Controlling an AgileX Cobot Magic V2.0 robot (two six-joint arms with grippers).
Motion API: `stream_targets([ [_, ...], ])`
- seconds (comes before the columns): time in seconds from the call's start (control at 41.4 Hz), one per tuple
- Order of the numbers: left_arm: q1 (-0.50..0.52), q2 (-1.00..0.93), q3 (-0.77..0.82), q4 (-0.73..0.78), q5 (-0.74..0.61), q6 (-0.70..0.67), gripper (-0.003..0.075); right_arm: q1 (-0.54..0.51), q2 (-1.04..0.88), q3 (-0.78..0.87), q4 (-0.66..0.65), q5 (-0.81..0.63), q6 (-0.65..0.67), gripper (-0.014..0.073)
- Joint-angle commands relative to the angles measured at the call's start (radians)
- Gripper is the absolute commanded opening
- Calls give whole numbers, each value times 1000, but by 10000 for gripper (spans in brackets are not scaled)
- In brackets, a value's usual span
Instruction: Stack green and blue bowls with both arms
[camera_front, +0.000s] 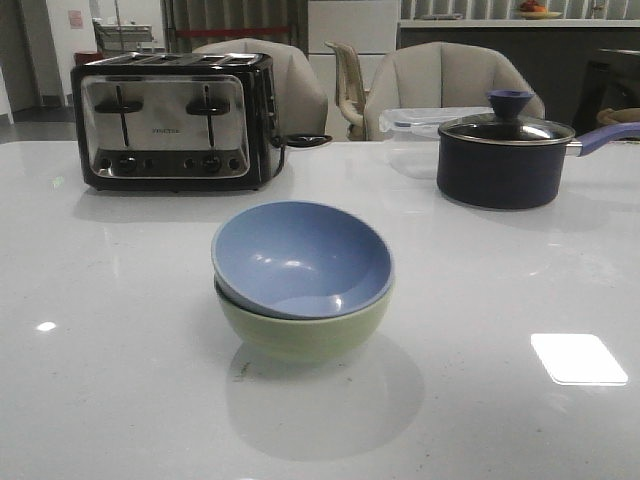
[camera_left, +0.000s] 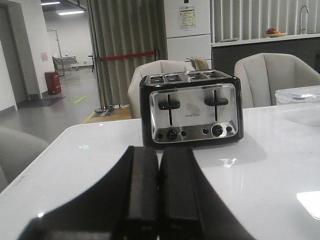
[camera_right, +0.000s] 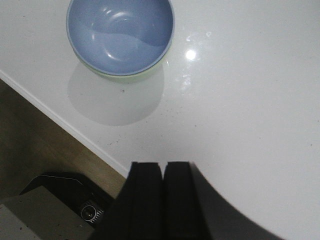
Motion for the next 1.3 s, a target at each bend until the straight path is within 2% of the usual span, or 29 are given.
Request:
stream_targets([
  [0.0,0,-17,5,-9,-88,1,99,-2,-2,-28,-9,-53,-4,37],
  [0.145,0,-17,5,-9,-88,1,99,-3,-4,-27,-21,-53,-5,37],
  [0.314,0,-17,5,-9,-88,1,99,-100,-98,13,-46,-96,-11,37],
  [0.459,0,-17,5,-9,-88,1,99,-238,-253,126,-46,-255,-51,37],
  [0.652,0,-17,5,-9,-88,1,99,-452,-510,371,-46,-517,-51,37],
  [0.821,0,-17,5,-9,-88,1,99,-567,-720,564,-39,-606,-51,37],
  [0.991,0,-17,5,-9,-88,1,99,-587,-838,694,-32,-667,-51,37],
  [1.208,0,-17,5,-9,-88,1,99,-582,-883,817,-24,-829,-51,37],
  [1.281,0,-17,5,-9,-88,1,99,-575,-886,814,-25,-818,-51,37],
])
